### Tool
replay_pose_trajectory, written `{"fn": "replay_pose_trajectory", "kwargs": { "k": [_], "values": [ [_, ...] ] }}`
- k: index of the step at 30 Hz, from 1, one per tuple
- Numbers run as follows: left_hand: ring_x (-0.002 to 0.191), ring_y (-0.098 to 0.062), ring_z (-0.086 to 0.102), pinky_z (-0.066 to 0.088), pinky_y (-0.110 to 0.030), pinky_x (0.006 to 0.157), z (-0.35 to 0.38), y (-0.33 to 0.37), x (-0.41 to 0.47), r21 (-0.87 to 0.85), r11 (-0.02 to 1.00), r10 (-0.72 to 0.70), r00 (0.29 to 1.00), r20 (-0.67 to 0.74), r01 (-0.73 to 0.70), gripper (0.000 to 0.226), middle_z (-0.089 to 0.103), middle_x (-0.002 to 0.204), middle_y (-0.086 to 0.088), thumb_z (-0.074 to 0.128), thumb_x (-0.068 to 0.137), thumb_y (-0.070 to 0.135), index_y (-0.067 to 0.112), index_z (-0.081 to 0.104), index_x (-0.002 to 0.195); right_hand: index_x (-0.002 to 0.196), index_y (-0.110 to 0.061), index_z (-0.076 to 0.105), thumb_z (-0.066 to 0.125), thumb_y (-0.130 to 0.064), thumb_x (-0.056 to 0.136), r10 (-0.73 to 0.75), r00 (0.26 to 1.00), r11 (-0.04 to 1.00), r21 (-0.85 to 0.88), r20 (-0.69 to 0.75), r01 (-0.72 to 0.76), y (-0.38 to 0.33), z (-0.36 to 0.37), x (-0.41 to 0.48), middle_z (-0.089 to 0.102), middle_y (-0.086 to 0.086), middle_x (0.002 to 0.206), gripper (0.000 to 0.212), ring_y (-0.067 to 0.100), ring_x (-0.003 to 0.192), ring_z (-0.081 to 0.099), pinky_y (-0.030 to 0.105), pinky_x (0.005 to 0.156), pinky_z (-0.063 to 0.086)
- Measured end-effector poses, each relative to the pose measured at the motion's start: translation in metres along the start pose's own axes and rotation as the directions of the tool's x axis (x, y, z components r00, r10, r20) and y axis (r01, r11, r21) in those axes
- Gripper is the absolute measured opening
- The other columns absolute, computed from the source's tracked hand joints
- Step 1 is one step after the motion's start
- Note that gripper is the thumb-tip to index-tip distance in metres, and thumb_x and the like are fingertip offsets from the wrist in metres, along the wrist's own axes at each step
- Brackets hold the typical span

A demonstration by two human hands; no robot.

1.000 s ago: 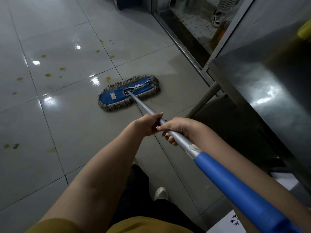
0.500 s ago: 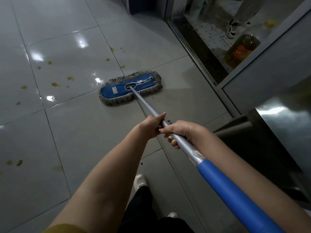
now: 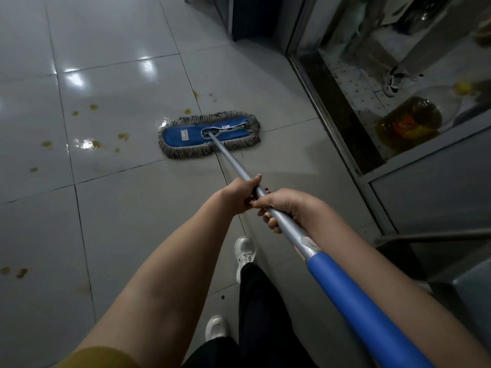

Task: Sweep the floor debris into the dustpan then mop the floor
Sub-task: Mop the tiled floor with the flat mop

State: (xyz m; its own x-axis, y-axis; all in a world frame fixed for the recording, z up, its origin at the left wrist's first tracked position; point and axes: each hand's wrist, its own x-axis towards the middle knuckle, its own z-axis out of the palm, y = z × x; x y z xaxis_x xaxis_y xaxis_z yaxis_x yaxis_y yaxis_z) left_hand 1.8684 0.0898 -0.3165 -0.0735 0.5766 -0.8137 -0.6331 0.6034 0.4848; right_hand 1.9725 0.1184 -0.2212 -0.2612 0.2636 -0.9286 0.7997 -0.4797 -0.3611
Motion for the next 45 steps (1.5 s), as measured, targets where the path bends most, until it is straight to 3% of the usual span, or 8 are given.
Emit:
{"fn": "replay_pose_trajectory", "kwargs": {
  "k": [6,13,16,19,23,29,40,45],
  "values": [
    [0.058,-0.015,0.057,0.051,-0.026,0.056,-0.003,0.092,0.050,0.013,0.999,0.049,0.992,-0.119,-0.048,0.032,0.059,0.072,-0.008,0.053,0.094,0.031,0.003,0.052,0.078,0.074,-0.009,0.045,0.055,-0.018,0.094,-0.016,0.999,0.999,-0.050,0.036,0.017,-0.095,-0.035,0.050,0.046,-0.002,0.031,0.023,0.008,0.023,0.045,0.013,0.032,0.039],
    [0.068,-0.019,0.058,0.050,-0.028,0.068,-0.012,0.188,0.099,-0.073,0.996,0.038,0.991,-0.126,-0.048,0.031,0.059,0.078,-0.010,0.051,0.096,0.027,0.001,0.052,0.081,0.076,-0.011,0.047,0.056,-0.017,0.093,-0.013,0.998,0.995,-0.096,0.061,0.019,-0.195,-0.069,0.095,0.047,0.002,0.046,0.020,0.009,0.025,0.047,0.015,0.034,0.042],
    [0.061,-0.016,0.060,0.052,-0.025,0.059,-0.015,0.223,0.114,-0.084,0.995,0.048,0.991,-0.123,-0.058,0.031,0.062,0.069,-0.008,0.050,0.096,0.027,0.001,0.051,0.080,0.077,-0.010,0.048,0.056,-0.018,0.093,0.005,0.997,0.991,-0.136,0.073,0.005,-0.234,-0.083,0.109,0.048,-0.001,0.036,0.020,0.009,0.026,0.047,0.015,0.034,0.042],
    [0.037,-0.008,0.055,0.046,-0.019,0.038,-0.022,0.260,0.129,-0.052,0.996,0.066,0.987,-0.146,-0.075,0.031,0.058,0.044,0.000,0.052,0.095,0.028,0.001,0.050,0.079,0.078,-0.008,0.048,0.055,-0.018,0.094,0.011,0.997,0.988,-0.152,0.081,0.001,-0.273,-0.093,0.122,0.048,-0.001,0.032,0.019,0.009,0.025,0.047,0.015,0.034,0.042],
    [0.053,-0.014,0.059,0.050,-0.020,0.044,-0.044,0.310,0.155,-0.079,0.994,0.062,0.988,-0.141,-0.074,0.030,0.062,0.069,-0.007,0.054,0.094,0.028,0.000,0.052,0.085,0.079,-0.009,0.049,0.054,-0.018,0.094,0.013,0.996,0.982,-0.189,0.084,0.004,-0.330,-0.096,0.144,0.048,-0.001,0.032,0.019,0.009,0.025,0.047,0.015,0.034,0.042],
    [0.035,-0.010,0.058,0.046,-0.017,0.037,-0.080,0.396,0.188,-0.202,0.975,0.081,0.993,-0.085,-0.097,0.030,0.061,0.042,-0.003,0.051,0.096,0.022,-0.002,0.049,0.079,0.079,-0.009,0.048,0.053,-0.018,0.094,0.020,0.997,0.972,-0.235,0.068,-0.003,-0.428,-0.094,0.181,0.047,-0.002,0.032,0.018,0.009,0.025,0.047,0.014,0.034,0.041],
    [0.028,-0.007,0.049,0.041,-0.014,0.034,-0.116,0.505,0.224,-0.233,0.969,0.063,0.994,-0.087,-0.082,0.026,0.049,0.033,0.002,0.057,0.093,0.020,0.003,0.045,0.076,0.079,-0.009,0.047,0.054,-0.021,0.094,0.040,0.993,0.966,-0.259,0.113,-0.009,-0.552,-0.102,0.206,0.046,-0.002,0.033,0.020,0.008,0.025,0.045,0.013,0.034,0.040],
    [0.050,-0.011,0.054,0.051,-0.018,0.042,-0.110,0.520,0.237,-0.243,0.970,0.011,0.997,-0.071,-0.028,0.020,0.051,0.062,-0.005,0.058,0.091,0.019,0.005,0.049,0.080,0.080,-0.010,0.045,0.055,-0.038,0.094,0.033,0.992,0.968,-0.252,0.125,-0.001,-0.562,-0.116,0.206,0.045,-0.003,0.033,0.033,0.006,0.026,0.043,0.013,0.033,0.039]
  ]
}}
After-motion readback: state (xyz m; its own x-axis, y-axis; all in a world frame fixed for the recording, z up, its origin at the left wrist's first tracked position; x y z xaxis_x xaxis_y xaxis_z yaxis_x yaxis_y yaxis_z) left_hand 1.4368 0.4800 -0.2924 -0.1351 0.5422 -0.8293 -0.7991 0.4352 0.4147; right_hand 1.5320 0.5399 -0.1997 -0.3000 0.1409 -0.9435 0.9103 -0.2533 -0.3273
